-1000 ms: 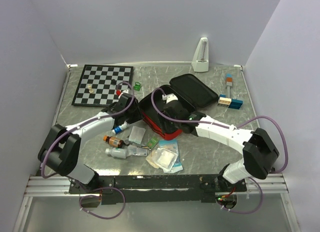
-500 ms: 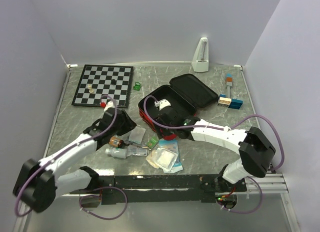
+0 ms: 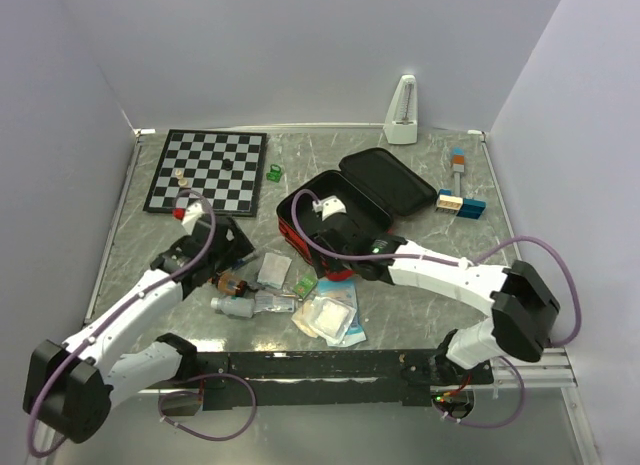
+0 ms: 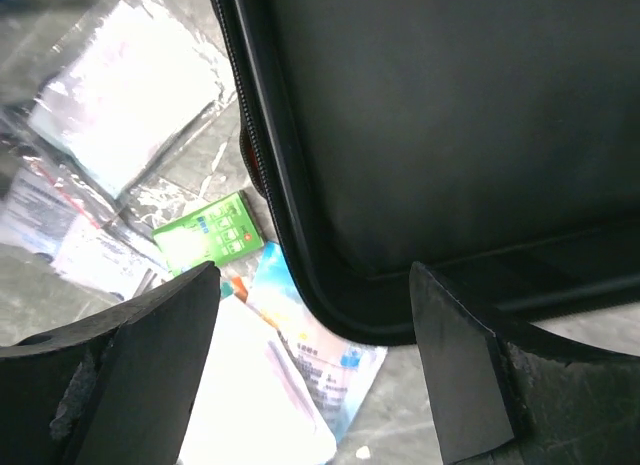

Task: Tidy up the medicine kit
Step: Pick up the pill bottle at the center of the board.

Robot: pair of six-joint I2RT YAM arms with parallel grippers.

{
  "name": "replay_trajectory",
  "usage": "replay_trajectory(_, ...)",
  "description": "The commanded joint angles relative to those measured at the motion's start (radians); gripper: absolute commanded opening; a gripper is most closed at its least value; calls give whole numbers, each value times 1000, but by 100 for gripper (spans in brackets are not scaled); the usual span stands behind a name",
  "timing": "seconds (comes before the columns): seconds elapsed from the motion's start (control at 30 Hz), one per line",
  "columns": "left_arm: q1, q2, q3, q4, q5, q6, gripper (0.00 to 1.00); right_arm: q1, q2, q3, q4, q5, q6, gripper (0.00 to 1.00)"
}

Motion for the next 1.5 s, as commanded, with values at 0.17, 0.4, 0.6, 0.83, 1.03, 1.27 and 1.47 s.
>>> replay_trajectory(0.17, 182, -55, 27, -216, -41, -162, 95, 7, -157, -20, 12, 42, 24, 83)
replay_trajectory(0.4, 181, -72, -24, -227, 104, -314, 93, 7, -175, -49, 14, 42, 33, 84)
replay_trajectory(0.6, 174, -58, -64, -230, 120, -346, 88, 5, -220, -79, 14, 44, 30, 84)
replay_trajectory(0.83, 124, 12, -79, -213, 111, -368, 87, 5, -226, -99, 37, 44, 36, 84)
replay_trajectory(1.03, 102, 187, -56, -189, 39, -317, 78, 5, -252, -89, 14, 47, 31, 84)
replay_trajectory(1.27, 102, 198, -61, -169, 38, -276, 58, 5, -312, -83, -5, 56, 21, 84)
replay_trajectory(1.47, 102, 65, -15, -202, -18, -214, 48, 5, -324, -82, -17, 64, 24, 84)
